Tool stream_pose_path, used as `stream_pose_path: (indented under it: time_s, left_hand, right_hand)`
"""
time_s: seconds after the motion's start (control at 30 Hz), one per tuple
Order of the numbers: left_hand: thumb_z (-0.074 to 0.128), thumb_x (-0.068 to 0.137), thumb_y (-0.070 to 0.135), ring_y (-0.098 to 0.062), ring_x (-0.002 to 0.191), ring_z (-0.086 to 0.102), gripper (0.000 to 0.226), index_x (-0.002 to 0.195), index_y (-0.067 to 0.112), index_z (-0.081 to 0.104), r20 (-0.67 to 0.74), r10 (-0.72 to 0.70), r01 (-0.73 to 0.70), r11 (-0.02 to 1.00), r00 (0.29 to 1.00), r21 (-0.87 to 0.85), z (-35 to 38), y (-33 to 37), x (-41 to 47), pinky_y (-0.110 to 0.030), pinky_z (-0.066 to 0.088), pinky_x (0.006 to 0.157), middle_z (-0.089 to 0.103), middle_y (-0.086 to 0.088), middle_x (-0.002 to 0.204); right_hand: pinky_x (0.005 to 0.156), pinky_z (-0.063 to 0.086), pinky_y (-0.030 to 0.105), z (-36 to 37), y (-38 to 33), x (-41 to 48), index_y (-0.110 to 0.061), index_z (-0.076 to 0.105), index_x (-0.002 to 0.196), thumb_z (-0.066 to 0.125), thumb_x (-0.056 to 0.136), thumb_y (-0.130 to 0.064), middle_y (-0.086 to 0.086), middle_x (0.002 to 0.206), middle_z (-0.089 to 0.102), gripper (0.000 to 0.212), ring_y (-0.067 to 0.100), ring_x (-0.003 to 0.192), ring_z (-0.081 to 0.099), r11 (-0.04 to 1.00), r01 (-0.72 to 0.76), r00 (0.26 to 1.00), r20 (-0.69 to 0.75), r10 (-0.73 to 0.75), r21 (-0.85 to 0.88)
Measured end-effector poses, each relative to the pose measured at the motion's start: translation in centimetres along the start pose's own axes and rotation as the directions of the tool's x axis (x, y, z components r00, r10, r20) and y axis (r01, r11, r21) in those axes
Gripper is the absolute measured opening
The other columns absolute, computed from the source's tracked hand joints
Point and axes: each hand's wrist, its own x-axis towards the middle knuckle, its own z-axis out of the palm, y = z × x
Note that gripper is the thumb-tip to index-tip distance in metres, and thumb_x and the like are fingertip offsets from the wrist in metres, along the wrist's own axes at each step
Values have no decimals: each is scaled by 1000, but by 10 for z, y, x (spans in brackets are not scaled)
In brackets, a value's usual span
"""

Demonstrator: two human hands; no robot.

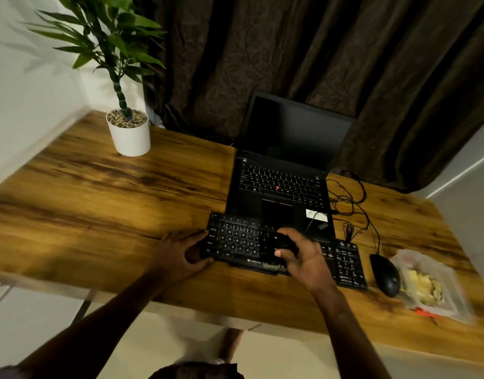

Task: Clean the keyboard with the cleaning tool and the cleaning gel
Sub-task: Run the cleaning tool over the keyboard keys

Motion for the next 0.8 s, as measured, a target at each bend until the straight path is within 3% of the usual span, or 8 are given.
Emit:
stream_pose_path:
  time_s: [0.07, 0.2, 0.33, 0.43, 0.57, 0.7, 0.8]
  left_hand:
    - [46, 72, 83, -19, 132, 45, 83, 143, 41, 44, 6, -5, 5, 1000, 1000, -5, 1, -1, 0, -40, 30, 111, 50, 11, 146]
    - [51, 72, 81, -19, 131, 46, 80, 142, 42, 46, -13, -15, 14, 1000, 1000, -25, 0, 1, -2, -40, 31, 111, 51, 10, 144]
    - [51, 72, 80, -19, 128, 50, 78, 140, 40, 50, -37, 7, -7, 1000, 999, -19, -2, 2, -2, -39, 33, 108, 54, 9, 141]
    - [48, 72, 84, -18, 131, 48, 81, 141, 41, 47, -20, 3, -4, 1000, 1000, -28, -1, 1, -3, -41, 32, 110, 53, 10, 143]
    - [40, 69, 91, -19, 132, 46, 89, 141, 38, 47, -17, 1, -2, 999, 1000, -44, -6, 5, -3, -39, 29, 109, 52, 7, 144]
    - [27, 68, 95, -21, 131, 46, 97, 142, 35, 47, -26, 17, -18, 999, 1000, -47, -10, 9, -4, -37, 27, 107, 52, 5, 144]
    - [36, 68, 93, -22, 131, 46, 94, 142, 36, 47, -12, 8, -8, 999, 1000, -48, -10, 8, -3, -39, 29, 108, 52, 5, 144]
  right_hand:
    - [56, 49, 7, 4, -9, 0, -41, 53, 124, 66, 91, -15, -13, 99, 55, 43, 2, 81, 58, 998, 12, 1000, -14, -11, 61]
    - [61, 55, 14, -8, 6, -3, -46, 52, 120, 67, 90, -13, -2, 109, 65, 48, 3, 84, 65, 995, -30, 999, -37, 33, 94]
    - [53, 53, 17, -32, 29, -15, -49, 51, 118, 67, 90, -12, 4, 99, 66, 49, -3, 69, 64, 997, -63, 996, -67, 65, 36]
    - [57, 55, 21, -34, 39, -18, -54, 48, 122, 68, 89, -19, 6, 102, 63, 51, 6, 68, 60, 994, -90, 994, -73, 85, -61]
    - [56, 50, 16, -22, 17, -12, -47, 49, 122, 66, 91, -16, -2, 88, 62, 47, 6, 66, 57, 999, -23, 998, -56, 21, -23]
    - [62, 57, 18, -17, 20, -11, -37, 55, 122, 67, 90, -14, -7, 100, 66, 41, 6, 84, 68, 994, -8, 997, -72, 15, 106]
    - [64, 56, 16, -33, 33, -19, -26, 58, 125, 68, 89, -11, -7, 105, 65, 40, 6, 91, 67, 991, -42, 994, -96, 54, 130]
